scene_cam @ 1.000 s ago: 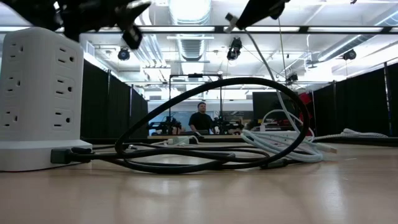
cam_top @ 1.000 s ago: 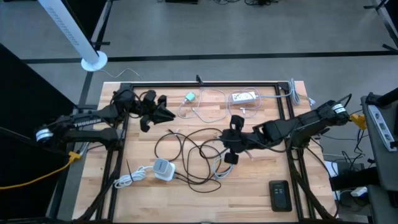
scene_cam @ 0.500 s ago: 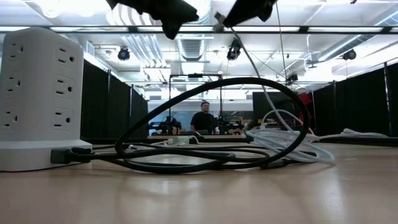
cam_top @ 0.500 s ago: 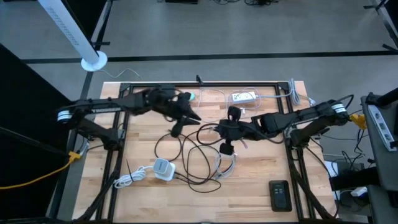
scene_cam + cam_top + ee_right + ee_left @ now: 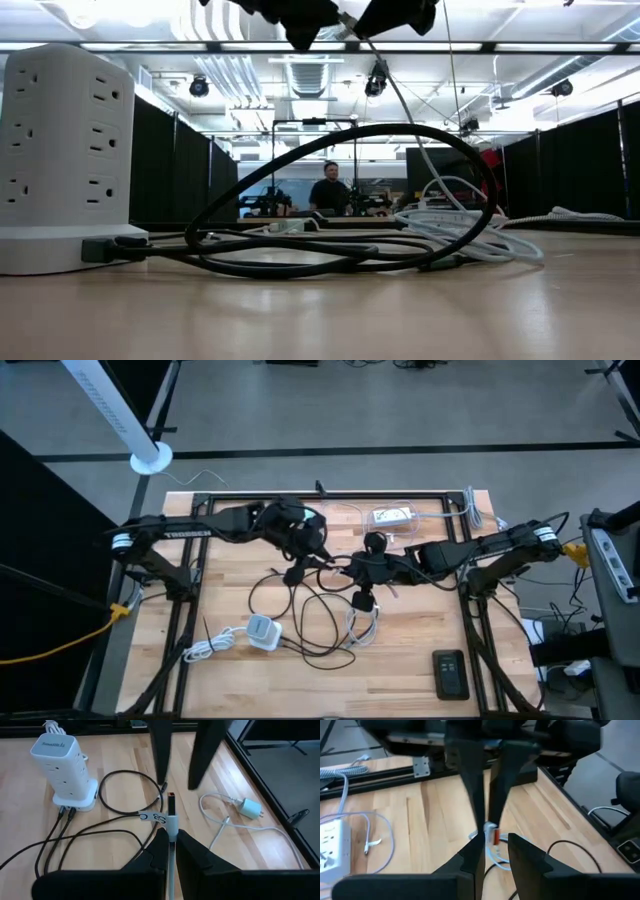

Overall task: Plug in charger cables
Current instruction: Insert the light blue charger cable into the black outlet extension

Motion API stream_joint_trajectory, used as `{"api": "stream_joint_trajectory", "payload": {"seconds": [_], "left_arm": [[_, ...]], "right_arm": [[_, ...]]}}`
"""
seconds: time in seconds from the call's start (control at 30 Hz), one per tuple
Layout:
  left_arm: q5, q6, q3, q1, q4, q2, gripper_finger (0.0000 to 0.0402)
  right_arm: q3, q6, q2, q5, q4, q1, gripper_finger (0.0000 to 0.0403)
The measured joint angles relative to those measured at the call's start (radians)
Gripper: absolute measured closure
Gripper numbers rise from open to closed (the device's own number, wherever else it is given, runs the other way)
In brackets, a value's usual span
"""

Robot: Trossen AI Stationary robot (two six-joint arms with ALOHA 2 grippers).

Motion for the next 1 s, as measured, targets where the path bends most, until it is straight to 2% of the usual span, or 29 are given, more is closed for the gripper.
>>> {"api": "stream_joint_trajectory", "payload": {"seconds": [0.3, 1.0], "left_arm": [[-0.002, -0.002, 0.002, -0.005, 0.0, 0.038, 0.0335], [-0.003, 0.008, 0.002, -0.02, 0.038, 0.027, 0.0335]], "right_arm": [[0.0, -0.032, 0.0, 0.001, 0.042, -0.003, 0.0395], [0.0, 0.008, 0.001, 0.0, 0.035, -0.013, 0.0395]]}}
